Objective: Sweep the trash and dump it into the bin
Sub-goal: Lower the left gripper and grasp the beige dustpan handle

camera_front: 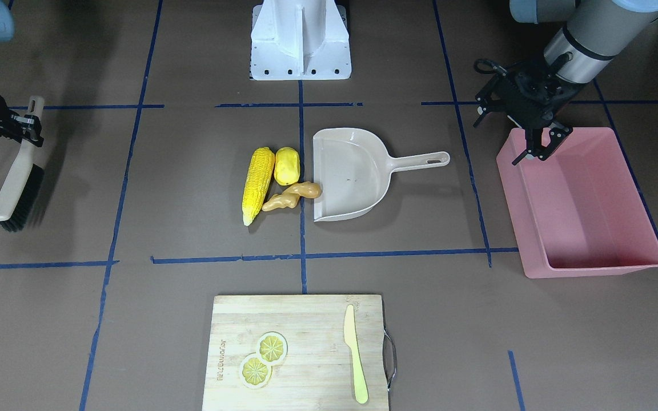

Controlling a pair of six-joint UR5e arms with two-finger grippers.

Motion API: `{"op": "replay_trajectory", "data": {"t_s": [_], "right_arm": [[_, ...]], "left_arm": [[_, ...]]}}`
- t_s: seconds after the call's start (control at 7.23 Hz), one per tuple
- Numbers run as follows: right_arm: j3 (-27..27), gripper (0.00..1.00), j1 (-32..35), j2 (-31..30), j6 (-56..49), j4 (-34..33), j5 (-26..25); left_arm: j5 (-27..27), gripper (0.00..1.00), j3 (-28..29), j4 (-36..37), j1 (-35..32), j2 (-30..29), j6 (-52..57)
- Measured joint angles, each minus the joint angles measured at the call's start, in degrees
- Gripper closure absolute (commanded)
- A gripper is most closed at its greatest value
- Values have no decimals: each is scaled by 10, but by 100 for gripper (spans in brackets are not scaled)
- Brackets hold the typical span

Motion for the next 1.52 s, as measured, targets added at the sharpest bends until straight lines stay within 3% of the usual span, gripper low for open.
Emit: {"op": "replay_trajectory", "data": {"t_s": [0.55,0.83,1.52], "right_arm": [[30,100,7,7,1,-26,0],[39,100,9,15,1,-50,-3],[51,100,29,19,-1,-61,5]], "left_arm": [[3,0,0,4,35,2,145],[37,0,3,7,80,-3,175],[103,2,60,85,142,-92,200]]}}
